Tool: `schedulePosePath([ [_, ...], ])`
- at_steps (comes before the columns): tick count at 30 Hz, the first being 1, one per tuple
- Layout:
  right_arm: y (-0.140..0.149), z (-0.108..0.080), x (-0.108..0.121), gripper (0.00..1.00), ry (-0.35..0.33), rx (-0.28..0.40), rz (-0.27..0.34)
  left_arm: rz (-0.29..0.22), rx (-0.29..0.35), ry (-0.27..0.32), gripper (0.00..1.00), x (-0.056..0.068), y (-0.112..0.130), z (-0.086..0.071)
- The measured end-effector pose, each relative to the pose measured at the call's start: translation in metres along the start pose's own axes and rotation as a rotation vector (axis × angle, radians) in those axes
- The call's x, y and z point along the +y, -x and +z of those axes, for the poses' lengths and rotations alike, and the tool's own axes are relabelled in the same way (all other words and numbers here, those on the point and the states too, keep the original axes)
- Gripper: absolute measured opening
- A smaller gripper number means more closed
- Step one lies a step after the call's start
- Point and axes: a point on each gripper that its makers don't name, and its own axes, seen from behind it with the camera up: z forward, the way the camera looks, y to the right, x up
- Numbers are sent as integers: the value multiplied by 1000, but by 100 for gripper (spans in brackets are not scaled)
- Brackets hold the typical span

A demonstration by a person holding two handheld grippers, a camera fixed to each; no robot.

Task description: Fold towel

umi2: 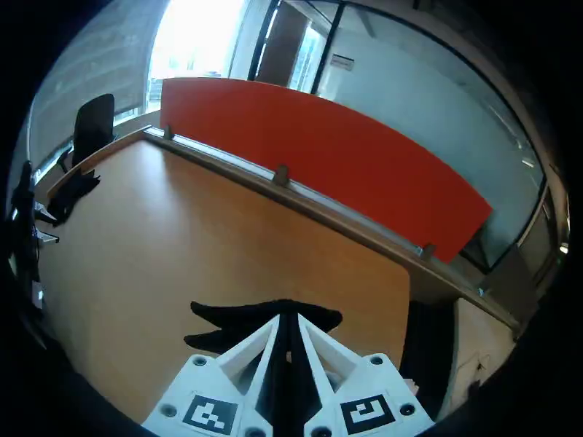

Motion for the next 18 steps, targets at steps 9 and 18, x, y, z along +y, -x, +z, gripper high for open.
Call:
schedulePosePath([
  [9, 10, -2, 6, 5, 5, -17, 4, 3, 1, -1, 94, 2, -1, 1],
  [18, 51, -17, 11, 5, 24, -56, 49, 7, 7, -1, 94, 2, -3, -1],
])
